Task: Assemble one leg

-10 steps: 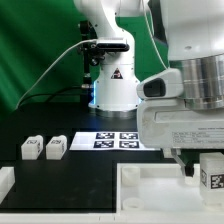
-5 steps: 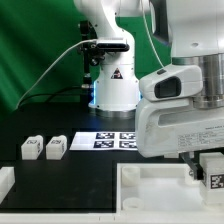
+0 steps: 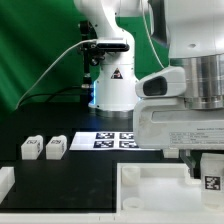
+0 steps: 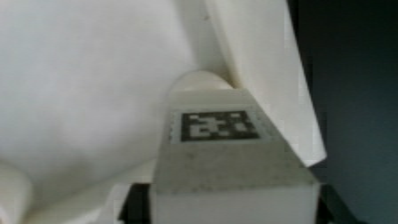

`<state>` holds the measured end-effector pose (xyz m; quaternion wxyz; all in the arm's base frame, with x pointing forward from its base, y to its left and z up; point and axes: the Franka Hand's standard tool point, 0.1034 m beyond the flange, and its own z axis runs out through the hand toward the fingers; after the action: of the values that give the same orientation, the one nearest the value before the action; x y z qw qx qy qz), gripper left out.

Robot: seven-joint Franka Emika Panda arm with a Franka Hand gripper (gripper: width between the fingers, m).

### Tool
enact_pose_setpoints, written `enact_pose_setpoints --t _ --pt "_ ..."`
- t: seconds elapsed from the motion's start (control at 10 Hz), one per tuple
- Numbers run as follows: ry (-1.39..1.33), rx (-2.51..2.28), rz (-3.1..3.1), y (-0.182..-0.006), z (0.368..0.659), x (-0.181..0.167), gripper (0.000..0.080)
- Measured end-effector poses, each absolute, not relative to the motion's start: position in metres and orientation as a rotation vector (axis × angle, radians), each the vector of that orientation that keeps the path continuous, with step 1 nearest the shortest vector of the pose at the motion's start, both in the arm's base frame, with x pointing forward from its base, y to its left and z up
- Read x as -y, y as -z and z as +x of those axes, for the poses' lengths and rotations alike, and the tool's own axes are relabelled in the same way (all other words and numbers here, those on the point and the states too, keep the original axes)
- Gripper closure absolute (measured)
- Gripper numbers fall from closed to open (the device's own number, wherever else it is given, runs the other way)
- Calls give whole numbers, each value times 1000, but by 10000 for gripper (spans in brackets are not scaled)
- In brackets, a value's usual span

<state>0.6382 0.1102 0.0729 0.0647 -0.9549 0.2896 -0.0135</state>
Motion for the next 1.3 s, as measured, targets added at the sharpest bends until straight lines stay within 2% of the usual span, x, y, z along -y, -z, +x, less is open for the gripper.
enact_pose_setpoints --t 0.4,0.6,0.8,0.9,1.0,1.1,1.2,1.3 --pt "-61 -1856 -2295 -71 633 -105 506" --pt "-102 -2130 -2050 -72 630 -114 506" --pt "-99 -2130 -2055 -73 631 -119 506" --pt "-96 -2100 -2086 -73 630 -119 443" --pt "-96 -2094 -2091 -73 630 -120 273" --pt "-53 -1844 -2323 -73 631 -118 273" --pt "-24 -1627 -2481 -74 631 -118 176" --pt "-20 -1579 -2512 -73 631 -118 157"
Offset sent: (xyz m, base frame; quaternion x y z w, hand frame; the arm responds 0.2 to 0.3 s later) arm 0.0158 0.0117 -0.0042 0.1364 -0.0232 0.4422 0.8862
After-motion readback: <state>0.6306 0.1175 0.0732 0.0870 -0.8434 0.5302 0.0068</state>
